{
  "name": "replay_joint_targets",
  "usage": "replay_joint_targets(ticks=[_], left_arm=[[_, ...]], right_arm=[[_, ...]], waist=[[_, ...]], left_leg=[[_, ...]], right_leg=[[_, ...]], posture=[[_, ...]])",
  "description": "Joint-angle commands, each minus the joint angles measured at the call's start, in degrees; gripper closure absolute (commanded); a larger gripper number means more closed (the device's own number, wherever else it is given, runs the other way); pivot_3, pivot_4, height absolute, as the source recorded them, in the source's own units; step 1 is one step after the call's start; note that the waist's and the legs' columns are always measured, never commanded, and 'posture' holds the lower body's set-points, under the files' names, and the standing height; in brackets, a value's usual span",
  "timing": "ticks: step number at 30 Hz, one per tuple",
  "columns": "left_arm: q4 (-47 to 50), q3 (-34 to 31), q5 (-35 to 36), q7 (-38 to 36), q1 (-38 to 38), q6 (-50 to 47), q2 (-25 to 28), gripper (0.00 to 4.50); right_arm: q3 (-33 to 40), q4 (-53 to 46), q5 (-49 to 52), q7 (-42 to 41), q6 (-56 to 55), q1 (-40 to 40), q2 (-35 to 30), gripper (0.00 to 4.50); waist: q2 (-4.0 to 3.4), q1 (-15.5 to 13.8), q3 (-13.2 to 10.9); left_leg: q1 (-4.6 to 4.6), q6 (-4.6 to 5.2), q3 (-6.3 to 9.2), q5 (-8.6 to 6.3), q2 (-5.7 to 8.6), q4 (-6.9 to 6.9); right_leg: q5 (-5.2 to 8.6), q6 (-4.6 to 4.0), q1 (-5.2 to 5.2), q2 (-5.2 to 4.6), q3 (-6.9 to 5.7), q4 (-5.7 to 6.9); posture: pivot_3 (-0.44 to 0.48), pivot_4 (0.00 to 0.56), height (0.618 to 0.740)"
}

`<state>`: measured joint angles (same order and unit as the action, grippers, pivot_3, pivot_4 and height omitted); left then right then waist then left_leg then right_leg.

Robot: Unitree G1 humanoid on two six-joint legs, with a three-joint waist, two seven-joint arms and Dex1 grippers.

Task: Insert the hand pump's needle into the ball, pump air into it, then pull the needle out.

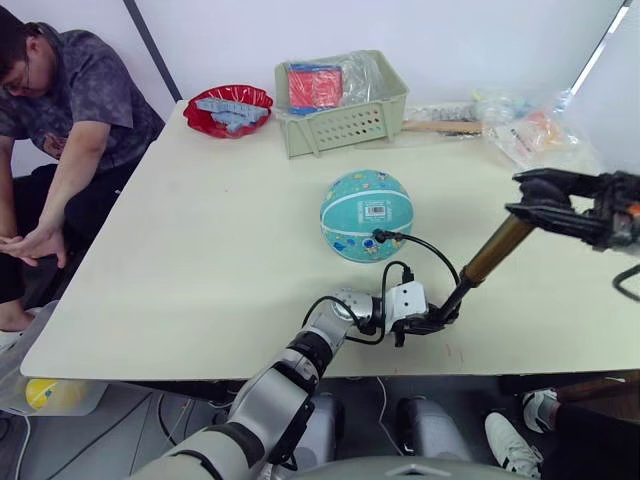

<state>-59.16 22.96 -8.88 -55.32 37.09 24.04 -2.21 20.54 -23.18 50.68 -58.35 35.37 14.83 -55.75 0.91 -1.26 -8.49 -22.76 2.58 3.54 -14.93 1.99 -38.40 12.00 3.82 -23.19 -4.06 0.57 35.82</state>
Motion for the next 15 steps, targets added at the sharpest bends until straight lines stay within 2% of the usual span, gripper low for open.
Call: replay_joint_targets(ticks=[1,15], left_arm=[[-3.14,2.03,-2.92,-0.35,-1.28,-1.56,0.24,3.41],[-3.4,1.92,-2.86,0.32,-1.14,-1.9,-0.36,3.41]], right_arm=[[-6.36,0.41,-8.44,-0.54,-5.4,-3.87,2.32,2.85],[-18.81,7.91,-24.02,-0.87,-21.14,-12.33,11.04,2.85]], waist=[[0.07,0.05,0.05],[0.29,0.07,0.26]], left_leg=[[0.06,0.0,0.01,0.0,0.0,-0.02],[0.16,0.0,0.02,0.0,0.0,-0.03]], right_leg=[[0.0,0.0,0.05,0.01,-0.01,0.0],[0.0,0.01,0.12,0.05,-0.02,0.01]], posture=[[0.0,0.15,0.738],[0.0,0.15,0.738]])
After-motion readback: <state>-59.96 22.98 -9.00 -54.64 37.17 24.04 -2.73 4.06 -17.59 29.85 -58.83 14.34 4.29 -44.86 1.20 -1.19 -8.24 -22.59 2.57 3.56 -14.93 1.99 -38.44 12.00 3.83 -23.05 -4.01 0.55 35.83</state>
